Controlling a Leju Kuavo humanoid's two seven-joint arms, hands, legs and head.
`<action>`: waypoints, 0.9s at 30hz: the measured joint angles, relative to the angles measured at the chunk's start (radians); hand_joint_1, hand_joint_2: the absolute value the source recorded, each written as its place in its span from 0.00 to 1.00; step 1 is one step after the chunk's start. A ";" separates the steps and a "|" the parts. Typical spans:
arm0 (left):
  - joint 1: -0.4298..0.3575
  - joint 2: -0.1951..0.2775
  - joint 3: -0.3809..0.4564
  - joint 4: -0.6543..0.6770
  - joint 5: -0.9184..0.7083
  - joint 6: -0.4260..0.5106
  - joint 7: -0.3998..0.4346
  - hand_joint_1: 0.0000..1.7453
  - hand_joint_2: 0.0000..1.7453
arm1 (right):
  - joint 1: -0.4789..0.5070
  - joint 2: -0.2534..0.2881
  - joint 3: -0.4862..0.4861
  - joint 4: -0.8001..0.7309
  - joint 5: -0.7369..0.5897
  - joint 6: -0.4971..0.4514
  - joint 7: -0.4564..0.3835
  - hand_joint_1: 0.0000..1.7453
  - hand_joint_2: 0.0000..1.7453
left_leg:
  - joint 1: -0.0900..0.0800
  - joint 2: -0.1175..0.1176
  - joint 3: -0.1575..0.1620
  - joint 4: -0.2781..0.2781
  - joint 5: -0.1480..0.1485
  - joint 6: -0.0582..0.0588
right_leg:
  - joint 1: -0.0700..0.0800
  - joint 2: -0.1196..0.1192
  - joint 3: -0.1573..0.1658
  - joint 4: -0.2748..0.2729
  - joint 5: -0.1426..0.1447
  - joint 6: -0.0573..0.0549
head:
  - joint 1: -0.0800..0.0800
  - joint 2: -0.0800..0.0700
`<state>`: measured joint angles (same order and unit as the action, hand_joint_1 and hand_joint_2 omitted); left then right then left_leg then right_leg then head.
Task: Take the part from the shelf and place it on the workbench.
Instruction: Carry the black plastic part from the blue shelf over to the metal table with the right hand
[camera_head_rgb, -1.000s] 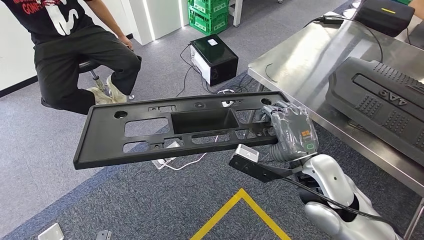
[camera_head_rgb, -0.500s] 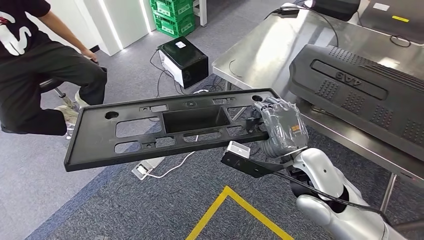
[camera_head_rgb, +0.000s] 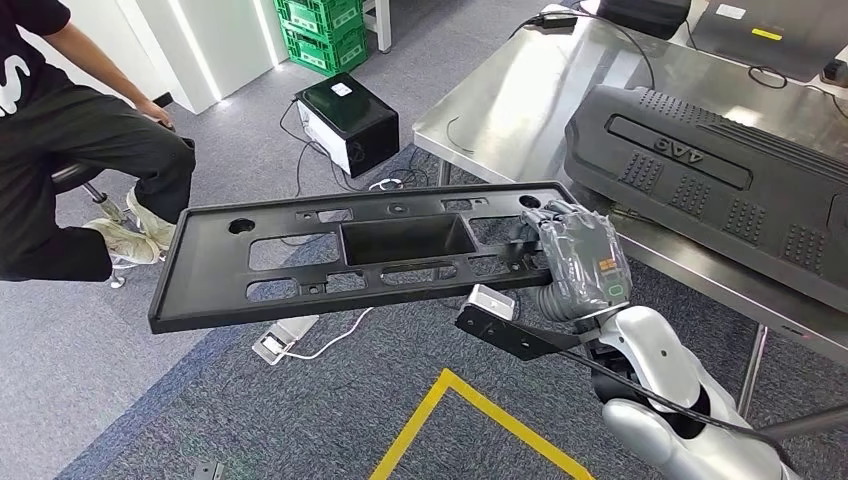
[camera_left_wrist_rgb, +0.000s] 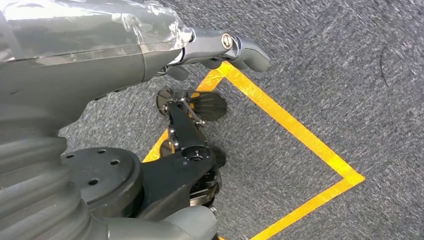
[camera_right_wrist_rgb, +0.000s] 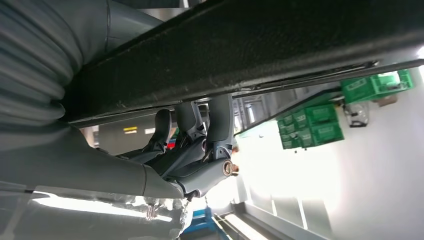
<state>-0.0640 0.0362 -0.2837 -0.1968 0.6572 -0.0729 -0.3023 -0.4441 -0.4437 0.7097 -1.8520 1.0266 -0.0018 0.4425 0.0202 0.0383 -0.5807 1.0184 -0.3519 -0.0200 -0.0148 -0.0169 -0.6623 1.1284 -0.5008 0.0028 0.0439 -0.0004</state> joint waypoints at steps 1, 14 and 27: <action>0.000 0.000 0.000 0.000 0.001 0.000 0.000 0.00 1.00 | 0.000 0.000 -0.001 0.000 0.000 0.000 0.000 1.00 1.00 | -0.001 0.005 0.001 0.003 -0.004 -0.004 | 0.003 -0.008 0.027 -0.055 0.018 -0.005 | 0.004 0.000; 0.001 0.000 -0.010 0.000 0.004 0.000 0.000 0.00 1.00 | -0.005 0.013 -0.015 0.013 0.000 -0.017 0.007 1.00 1.00 | -0.001 -0.037 -0.091 0.219 -0.083 -0.035 | 0.011 0.063 0.054 -0.105 0.028 -0.054 | -0.047 0.000; -0.001 0.000 -0.024 0.000 0.005 -0.001 -0.006 0.00 1.00 | -0.052 0.032 -0.016 0.068 0.014 -0.078 0.018 1.00 1.00 | 0.000 -0.022 -0.005 -0.009 0.010 0.007 | 0.000 0.025 -0.081 0.167 -0.091 -0.002 | -0.021 0.000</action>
<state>-0.0651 0.0366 -0.3075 -0.1968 0.6626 -0.0736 -0.3083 -0.4965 -0.4121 0.6933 -1.7843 1.0407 -0.0800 0.4608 0.0207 0.0163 -0.5852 1.0091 -0.3420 -0.0134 -0.0149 0.0082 -0.7433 1.2954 -0.5923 0.0004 0.0232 -0.0004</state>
